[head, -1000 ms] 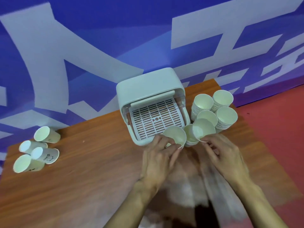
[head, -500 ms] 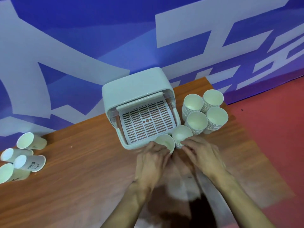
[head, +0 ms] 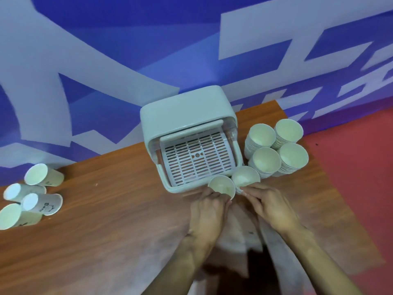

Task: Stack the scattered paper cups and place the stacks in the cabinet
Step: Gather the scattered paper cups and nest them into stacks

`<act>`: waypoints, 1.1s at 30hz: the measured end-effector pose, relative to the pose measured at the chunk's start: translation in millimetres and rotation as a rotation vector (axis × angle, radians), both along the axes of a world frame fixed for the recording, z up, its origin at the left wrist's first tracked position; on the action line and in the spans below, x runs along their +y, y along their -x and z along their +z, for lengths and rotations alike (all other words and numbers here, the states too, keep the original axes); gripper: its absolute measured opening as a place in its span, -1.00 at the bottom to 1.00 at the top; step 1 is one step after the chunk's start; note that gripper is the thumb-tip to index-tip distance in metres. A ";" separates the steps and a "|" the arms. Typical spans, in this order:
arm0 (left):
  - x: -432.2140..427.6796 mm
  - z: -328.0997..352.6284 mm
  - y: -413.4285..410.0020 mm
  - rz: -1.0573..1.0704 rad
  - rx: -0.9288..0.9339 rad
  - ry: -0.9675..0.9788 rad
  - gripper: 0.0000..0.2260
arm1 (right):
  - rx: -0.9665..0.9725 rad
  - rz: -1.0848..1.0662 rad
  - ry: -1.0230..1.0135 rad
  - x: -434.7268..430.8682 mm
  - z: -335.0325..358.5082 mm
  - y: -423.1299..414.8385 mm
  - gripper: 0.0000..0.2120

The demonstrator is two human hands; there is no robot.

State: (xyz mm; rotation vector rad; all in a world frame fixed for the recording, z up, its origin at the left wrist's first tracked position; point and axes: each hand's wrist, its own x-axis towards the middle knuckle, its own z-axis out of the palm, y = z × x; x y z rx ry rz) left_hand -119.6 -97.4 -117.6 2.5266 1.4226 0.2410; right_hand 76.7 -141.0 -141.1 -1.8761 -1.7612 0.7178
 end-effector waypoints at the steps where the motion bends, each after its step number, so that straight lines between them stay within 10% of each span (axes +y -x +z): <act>1: -0.7 4.1 0.6 -0.002 -0.022 0.009 -0.86 | -0.024 -0.010 0.016 0.1 5.2 0.9 -0.79; 9: 21.0 40.7 78.6 0.139 -0.240 -0.014 -0.85 | 0.005 -0.062 0.023 0.0 67.2 66.0 -0.71; 17: 35.5 34.7 280.8 0.580 -0.281 -0.017 -0.88 | -0.078 0.464 0.007 100.2 81.2 292.1 -0.79; 25: 39.1 15.6 486.5 0.962 -0.062 0.016 -0.78 | -0.122 0.753 0.062 176.7 51.5 490.6 -0.75; 33: 70.6 -43.4 546.6 0.820 0.122 0.111 -0.72 | -0.266 0.768 -0.004 192.2 -9.2 566.8 -0.60</act>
